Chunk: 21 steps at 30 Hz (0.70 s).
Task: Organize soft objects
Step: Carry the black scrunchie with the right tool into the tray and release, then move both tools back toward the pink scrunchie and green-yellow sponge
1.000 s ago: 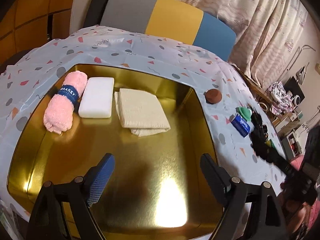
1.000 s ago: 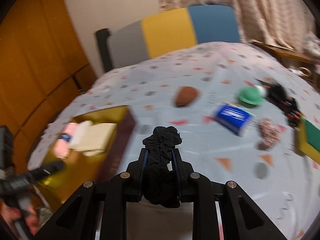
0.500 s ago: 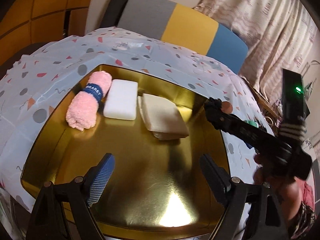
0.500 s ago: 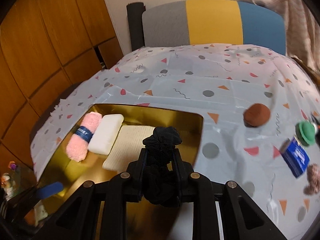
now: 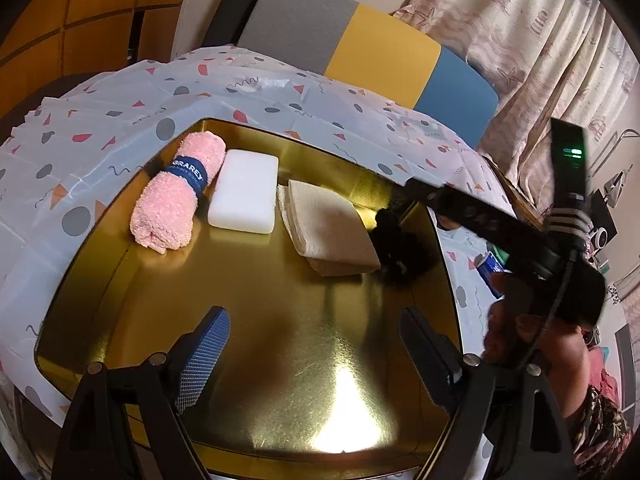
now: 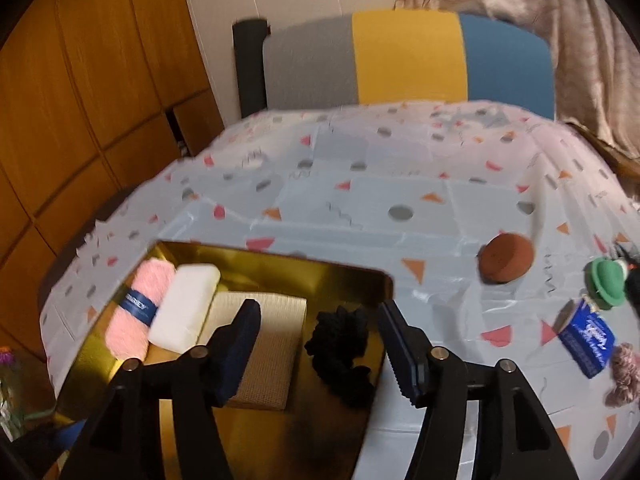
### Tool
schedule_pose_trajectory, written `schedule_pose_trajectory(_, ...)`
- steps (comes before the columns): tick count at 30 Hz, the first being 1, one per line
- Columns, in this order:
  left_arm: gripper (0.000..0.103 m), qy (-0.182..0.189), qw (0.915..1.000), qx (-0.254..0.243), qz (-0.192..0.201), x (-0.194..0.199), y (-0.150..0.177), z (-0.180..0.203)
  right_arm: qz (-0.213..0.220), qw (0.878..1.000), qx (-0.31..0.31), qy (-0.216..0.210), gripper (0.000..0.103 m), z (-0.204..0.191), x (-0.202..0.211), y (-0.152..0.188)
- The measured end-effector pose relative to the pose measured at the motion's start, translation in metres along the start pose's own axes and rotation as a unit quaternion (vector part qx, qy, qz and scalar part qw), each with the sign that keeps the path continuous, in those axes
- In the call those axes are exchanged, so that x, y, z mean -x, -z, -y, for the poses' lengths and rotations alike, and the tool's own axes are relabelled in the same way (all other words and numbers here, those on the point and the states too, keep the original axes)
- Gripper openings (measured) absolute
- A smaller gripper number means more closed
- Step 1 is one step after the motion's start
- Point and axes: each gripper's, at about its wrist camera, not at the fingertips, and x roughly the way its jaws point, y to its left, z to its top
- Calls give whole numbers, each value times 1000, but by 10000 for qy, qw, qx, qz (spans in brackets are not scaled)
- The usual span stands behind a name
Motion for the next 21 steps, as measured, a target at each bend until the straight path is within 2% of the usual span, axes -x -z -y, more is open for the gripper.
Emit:
schedule_pose_trajectory(4,88,63,9999,-81,10,1,3,5,359,9991,121,195,66,7,26,7)
schedule_pose_trajectory(7,88,120,9997,-191,8,1,6,11,465,9985,75,284,70,19,40,15)
schedule_pose_trajectory(21,88,754,9937,-827,-61,5,25,53,-154,9950,-629,754,71,95,61,85)
